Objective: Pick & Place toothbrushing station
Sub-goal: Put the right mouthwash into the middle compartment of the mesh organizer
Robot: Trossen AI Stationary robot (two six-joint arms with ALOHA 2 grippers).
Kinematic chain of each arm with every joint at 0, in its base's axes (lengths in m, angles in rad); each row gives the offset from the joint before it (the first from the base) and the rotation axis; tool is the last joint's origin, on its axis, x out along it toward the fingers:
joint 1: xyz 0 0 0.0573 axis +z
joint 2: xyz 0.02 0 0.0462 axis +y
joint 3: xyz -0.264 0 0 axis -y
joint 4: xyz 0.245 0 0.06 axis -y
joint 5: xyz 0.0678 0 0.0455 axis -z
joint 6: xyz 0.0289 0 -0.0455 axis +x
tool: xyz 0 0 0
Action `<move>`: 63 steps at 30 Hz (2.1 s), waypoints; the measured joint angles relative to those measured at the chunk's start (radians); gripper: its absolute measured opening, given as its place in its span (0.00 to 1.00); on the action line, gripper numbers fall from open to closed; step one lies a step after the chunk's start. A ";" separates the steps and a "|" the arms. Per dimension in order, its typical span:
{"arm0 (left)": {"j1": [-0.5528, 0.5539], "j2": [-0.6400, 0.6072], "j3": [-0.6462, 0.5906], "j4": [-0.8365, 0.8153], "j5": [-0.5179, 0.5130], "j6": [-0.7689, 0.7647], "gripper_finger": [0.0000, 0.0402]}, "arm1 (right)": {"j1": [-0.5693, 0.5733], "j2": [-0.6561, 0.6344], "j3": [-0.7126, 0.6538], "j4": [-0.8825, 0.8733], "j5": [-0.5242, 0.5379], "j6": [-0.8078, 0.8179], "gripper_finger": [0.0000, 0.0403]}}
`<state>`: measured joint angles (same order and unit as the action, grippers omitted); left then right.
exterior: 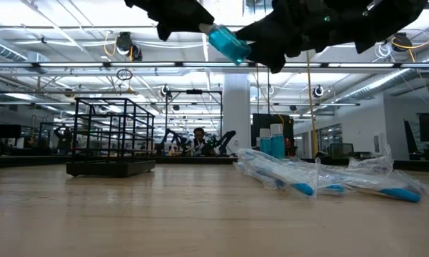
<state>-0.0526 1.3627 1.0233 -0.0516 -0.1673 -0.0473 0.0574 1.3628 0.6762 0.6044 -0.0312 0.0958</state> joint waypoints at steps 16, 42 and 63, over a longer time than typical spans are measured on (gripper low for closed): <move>-0.022 -0.057 0.000 -0.129 -0.195 -0.008 0.24 | 0.008 -0.046 -0.005 -0.081 -0.047 0.026 0.58; -0.192 -0.240 -0.001 -0.738 -0.358 -0.452 0.24 | 0.004 -0.061 -0.004 -0.126 -0.024 0.034 0.58; -0.175 -0.076 -0.008 -0.817 -0.243 -0.542 0.24 | 0.003 -0.061 -0.003 -0.132 -0.023 0.034 0.57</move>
<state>-0.2281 1.2863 1.0153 -0.8688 -0.4108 -0.5892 0.0608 1.3022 0.6731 0.4724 -0.0540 0.1303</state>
